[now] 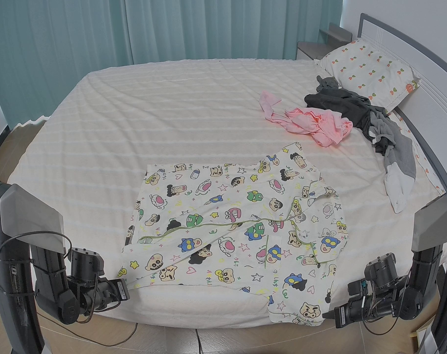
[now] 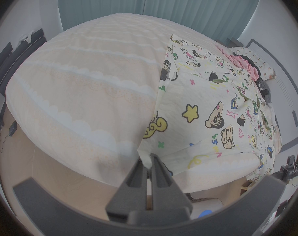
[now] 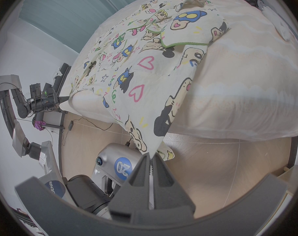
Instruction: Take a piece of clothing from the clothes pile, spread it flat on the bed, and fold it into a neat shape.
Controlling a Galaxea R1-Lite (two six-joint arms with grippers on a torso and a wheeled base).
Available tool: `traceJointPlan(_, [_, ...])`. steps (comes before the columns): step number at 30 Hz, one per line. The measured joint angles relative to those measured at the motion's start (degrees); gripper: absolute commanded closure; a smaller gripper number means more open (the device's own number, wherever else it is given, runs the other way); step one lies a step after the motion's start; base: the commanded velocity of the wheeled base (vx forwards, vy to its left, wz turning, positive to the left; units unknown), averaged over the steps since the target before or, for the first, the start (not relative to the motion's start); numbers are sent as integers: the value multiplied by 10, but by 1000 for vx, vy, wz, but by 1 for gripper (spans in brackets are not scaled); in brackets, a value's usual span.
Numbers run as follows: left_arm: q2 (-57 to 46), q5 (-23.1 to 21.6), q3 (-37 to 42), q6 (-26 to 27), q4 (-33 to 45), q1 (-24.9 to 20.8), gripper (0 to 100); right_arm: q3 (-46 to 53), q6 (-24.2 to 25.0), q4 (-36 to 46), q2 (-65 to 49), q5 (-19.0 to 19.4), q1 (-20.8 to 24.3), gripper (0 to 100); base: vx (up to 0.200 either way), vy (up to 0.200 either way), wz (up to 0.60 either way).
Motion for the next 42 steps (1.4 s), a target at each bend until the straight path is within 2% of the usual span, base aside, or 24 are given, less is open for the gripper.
traceJointPlan(1, [0,0,0,0,0,0,100,0,0,0,1,0,0,100,0,0,0])
traceJointPlan(2, [0,-1,0,0,0,0,0,0,0,0,1,0,-1,100,0,0,0])
traceJointPlan(3, [0,-1,0,-2,-1,0,0,-1,-1,0,2,0,-1,100,0,0,0])
traceJointPlan(4, [0,-2,0,-3,-1,0,0,0,-1,0,2,-1,-1,0,0,0,0])
traceJointPlan(11, [-16,-16,6,-37,-4,4,0,6,-3,-7,-4,-5,-4,0,0,0,0])
traceJointPlan(17, [-64,-85,26,-74,-3,21,0,14,-9,-5,-45,-7,-20,0,0,0,0])
traceJointPlan(24, [-156,-149,39,-182,-4,48,0,14,-12,-2,-128,-8,-53,0,29,0,0])
traceJointPlan(27, [-183,-178,40,-201,-3,53,0,13,-13,-1,-153,-11,-61,0,200,0,0])
traceJointPlan(31, [-203,-189,22,-212,-3,56,0,11,-13,-1,-177,-18,-65,0,200,0,0])
traceJointPlan(42, [-197,-191,-99,-213,31,56,0,8,-13,-1,-214,-21,-67,0,200,0,0])
